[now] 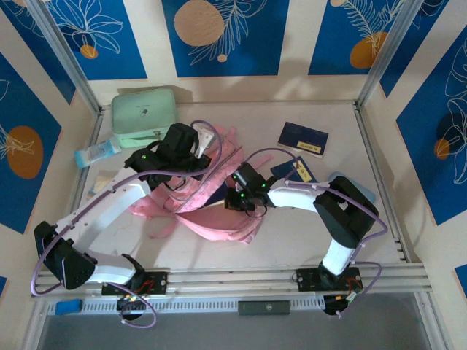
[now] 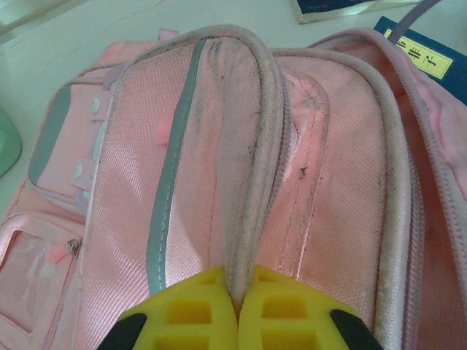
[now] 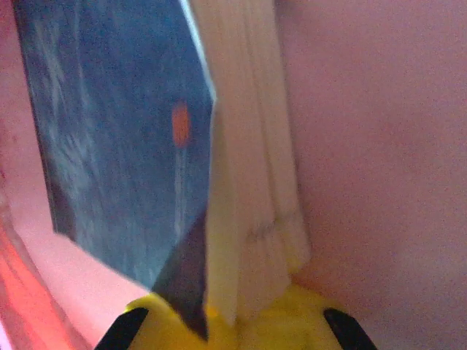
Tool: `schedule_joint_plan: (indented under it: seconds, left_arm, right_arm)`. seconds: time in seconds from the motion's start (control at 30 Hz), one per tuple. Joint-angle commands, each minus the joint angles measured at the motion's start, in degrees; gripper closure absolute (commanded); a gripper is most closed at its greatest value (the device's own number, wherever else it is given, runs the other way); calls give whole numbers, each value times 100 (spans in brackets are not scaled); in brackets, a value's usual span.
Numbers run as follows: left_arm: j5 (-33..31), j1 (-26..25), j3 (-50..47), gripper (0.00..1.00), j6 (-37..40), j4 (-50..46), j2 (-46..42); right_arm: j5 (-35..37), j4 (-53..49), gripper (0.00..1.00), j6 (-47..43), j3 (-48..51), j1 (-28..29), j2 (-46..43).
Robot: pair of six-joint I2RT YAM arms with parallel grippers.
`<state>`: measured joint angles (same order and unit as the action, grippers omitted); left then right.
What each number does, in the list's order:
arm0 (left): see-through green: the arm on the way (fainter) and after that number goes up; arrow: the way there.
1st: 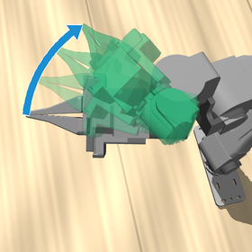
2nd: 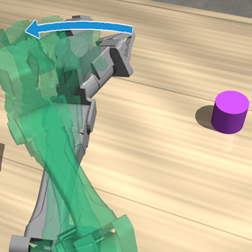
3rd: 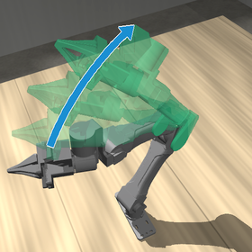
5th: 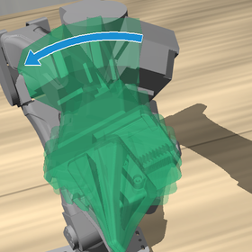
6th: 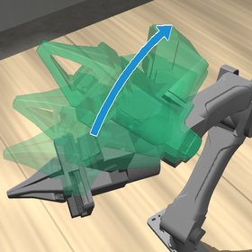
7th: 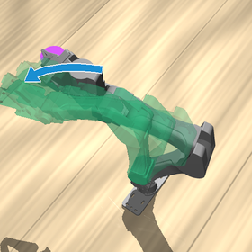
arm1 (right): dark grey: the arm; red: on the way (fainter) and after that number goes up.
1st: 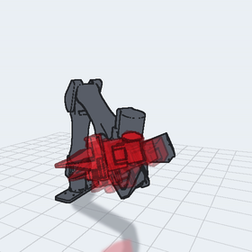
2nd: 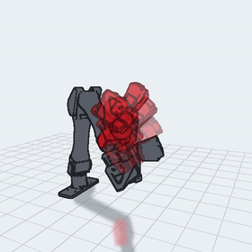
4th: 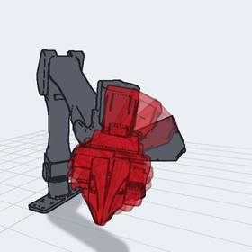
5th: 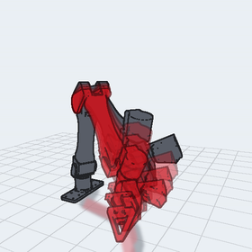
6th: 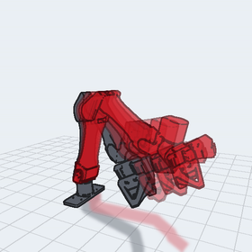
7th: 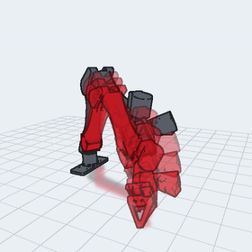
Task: Pack the student bag
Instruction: Place the book in the student bag.
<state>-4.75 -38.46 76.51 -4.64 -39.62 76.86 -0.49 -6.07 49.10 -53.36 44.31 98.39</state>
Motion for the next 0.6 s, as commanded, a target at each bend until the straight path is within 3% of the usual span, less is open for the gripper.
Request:
schedule_joint_plan:
  seconds: [0.0, 0.17, 0.3, 0.4, 0.57]
  left_arm:
    - [321, 28, -8, 100, -141, 617, -360]
    - [353, 38, -119, 100, -171, 736, -396]
    - [300, 40, -126, 100, -210, 700, -321]
    - [341, 33, -185, 100, -298, 737, -297]
    - [548, 40, -557, 100, -644, 865, -315]
  right_arm:
    - [605, 916, 100, 122, -313, -129, 83]
    - [966, 1165, 100, 107, -454, -116, 190]
    - [850, 1235, 100, -123, -84, -103, -186]
    - [571, 1020, 100, -447, 288, -82, -808]
    - [468, -113, 88, -652, 876, -231, -2139]
